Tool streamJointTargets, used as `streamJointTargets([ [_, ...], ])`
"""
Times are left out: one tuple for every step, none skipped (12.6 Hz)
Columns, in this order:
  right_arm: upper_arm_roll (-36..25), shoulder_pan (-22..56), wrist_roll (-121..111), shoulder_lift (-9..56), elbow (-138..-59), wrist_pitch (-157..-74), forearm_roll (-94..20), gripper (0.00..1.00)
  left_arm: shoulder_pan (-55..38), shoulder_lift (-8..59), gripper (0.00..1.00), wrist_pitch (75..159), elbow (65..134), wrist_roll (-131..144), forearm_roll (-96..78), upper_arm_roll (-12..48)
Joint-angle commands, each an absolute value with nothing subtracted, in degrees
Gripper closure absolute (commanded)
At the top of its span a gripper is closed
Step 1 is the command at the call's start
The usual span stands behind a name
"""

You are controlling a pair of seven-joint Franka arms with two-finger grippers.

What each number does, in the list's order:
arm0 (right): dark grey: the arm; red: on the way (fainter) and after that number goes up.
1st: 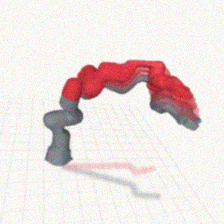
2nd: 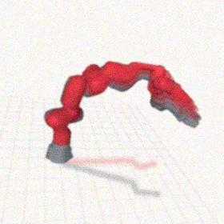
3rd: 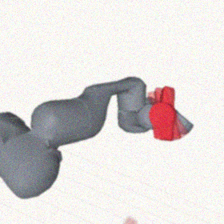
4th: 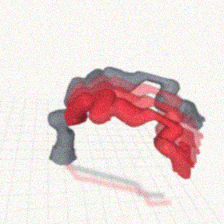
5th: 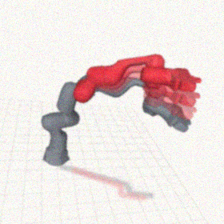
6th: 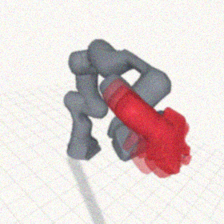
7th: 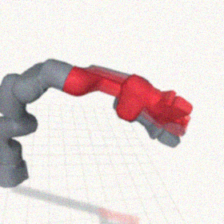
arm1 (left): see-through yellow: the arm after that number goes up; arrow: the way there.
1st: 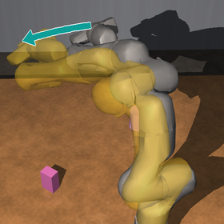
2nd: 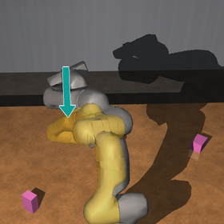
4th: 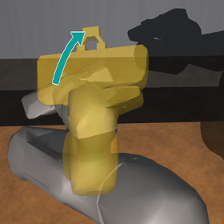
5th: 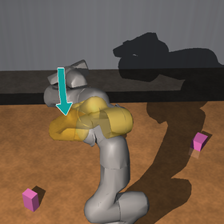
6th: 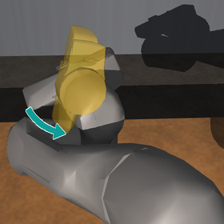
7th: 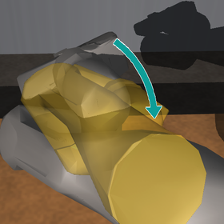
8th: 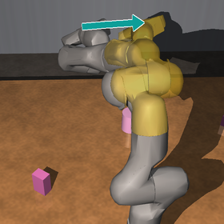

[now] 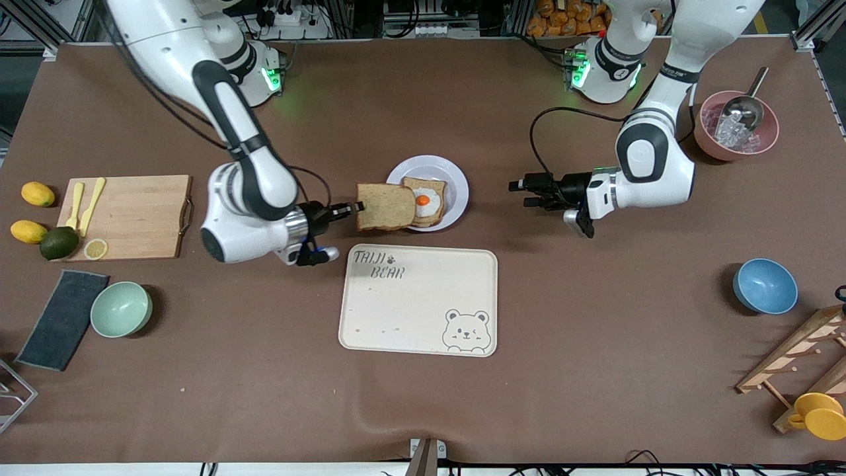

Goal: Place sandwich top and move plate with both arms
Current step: 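Carry the bread over the plate with the right gripper while the left gripper nears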

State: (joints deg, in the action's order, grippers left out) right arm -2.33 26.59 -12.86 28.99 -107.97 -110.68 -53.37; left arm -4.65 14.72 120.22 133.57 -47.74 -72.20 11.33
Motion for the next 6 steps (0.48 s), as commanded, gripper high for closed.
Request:
streamJointTargets([
  [-3.08,31.18,-10.38,28.56,-108.55,-114.68,-56.16,1.00,-3.96,18.18,0.00,120.76,133.51,-55.24,-74.17,11.43],
  [-3.08,32.68,-8.98,28.56,-108.63,-116.00,-56.51,1.00,-3.43,19.15,0.00,120.50,133.85,-59.29,-75.75,11.43],
  [-3.08,33.91,-8.44,28.56,-108.72,-117.41,-56.43,1.00,-3.17,19.51,0.00,120.24,134.64,-61.76,-78.11,11.51],
  [-2.99,34.53,-8.44,28.56,-109.42,-118.64,-56.51,1.00,-3.77,19.51,0.00,120.23,135.17,-62.92,-80.92,11.60],
  [-3.08,35.85,-8.35,28.56,-109.77,-119.87,-56.51,1.00,-4.48,19.51,0.00,120.23,135.35,-62.93,-82.60,11.69],
  [-3.08,36.38,-8.35,28.48,-110.30,-120.40,-56.51,1.00,-5.27,19.51,0.00,120.23,135.53,-62.93,-83.75,11.86],
])
